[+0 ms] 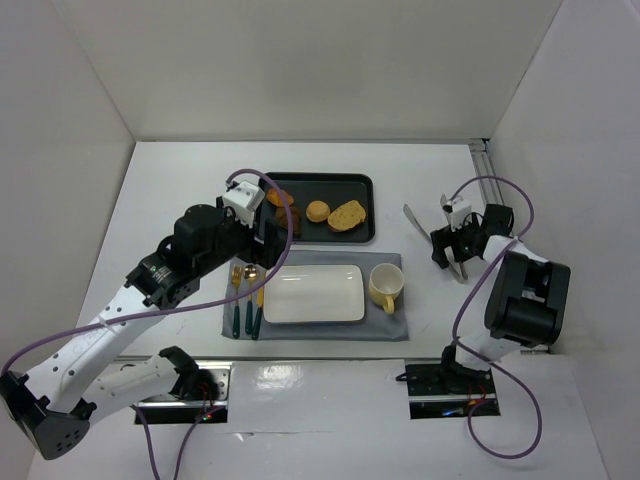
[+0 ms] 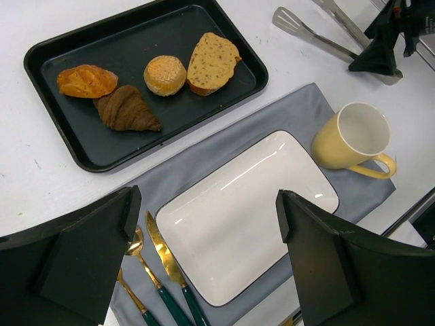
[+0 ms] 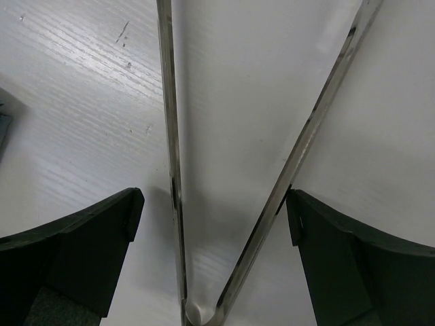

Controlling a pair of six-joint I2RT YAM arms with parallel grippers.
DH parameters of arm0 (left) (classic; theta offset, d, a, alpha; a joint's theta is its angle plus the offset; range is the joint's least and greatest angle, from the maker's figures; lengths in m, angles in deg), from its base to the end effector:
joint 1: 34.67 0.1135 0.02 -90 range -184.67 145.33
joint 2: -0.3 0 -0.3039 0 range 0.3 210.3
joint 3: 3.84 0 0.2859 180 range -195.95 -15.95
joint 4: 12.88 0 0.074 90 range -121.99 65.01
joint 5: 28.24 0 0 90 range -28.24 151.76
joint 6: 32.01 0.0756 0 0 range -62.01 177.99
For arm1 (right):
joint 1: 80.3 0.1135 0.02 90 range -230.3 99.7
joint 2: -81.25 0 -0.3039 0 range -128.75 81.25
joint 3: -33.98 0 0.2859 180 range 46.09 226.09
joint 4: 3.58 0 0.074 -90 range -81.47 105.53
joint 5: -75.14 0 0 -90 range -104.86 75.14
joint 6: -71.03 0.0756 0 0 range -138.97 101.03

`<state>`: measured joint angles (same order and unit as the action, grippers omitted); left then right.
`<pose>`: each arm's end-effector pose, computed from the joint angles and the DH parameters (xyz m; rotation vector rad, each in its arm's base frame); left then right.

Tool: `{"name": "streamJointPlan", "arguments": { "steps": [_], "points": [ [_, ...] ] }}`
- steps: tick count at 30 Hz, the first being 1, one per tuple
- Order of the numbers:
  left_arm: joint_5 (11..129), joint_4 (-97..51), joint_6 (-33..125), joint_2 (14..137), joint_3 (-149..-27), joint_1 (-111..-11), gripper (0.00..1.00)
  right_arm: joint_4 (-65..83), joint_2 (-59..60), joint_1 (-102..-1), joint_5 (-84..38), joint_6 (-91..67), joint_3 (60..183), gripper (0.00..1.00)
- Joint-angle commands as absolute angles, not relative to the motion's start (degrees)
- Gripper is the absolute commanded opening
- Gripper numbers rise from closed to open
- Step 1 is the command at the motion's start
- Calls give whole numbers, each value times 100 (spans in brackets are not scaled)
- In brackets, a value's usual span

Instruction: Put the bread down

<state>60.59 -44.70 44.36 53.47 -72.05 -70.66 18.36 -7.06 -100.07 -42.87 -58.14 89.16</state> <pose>0.2090 -0.1499 0.3878 0.3550 1.8709 -0.5760 0.3235 -0.0786 0.1456 -0.5846 2.3125 0.1483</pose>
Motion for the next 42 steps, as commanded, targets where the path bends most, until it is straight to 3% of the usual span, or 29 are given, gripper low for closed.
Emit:
{"name": "streamJointPlan", "arguments": {
  "steps": [1,13,17,22,32,42],
  "points": [
    [6071,-4257,4489,5330,-7202,-7079,100,1469,-849,-9867,-4036,-5948,8950,100],
    [6071,-4257,4489,5383,-7202,-7079,100,1364,-1402,-9867,-3877,-6001,9162,99],
    [6019,-4257,4489,5383,-7150,-7079,100,1363,-1542,-9867,-3877,-6054,9284,87],
    [6018,-4257,4489,5383,-7150,-7079,100,1363,-1596,-9867,-3824,-6054,9285,62],
    [5913,-4257,4489,5435,-7150,-7079,100,1504,-1174,-10218,-4228,-6054,9232,25],
    [5737,-4257,4542,5488,-7097,-7079,100,2828,493,-10271,-5001,-6115,9767,11]
  ]
}}
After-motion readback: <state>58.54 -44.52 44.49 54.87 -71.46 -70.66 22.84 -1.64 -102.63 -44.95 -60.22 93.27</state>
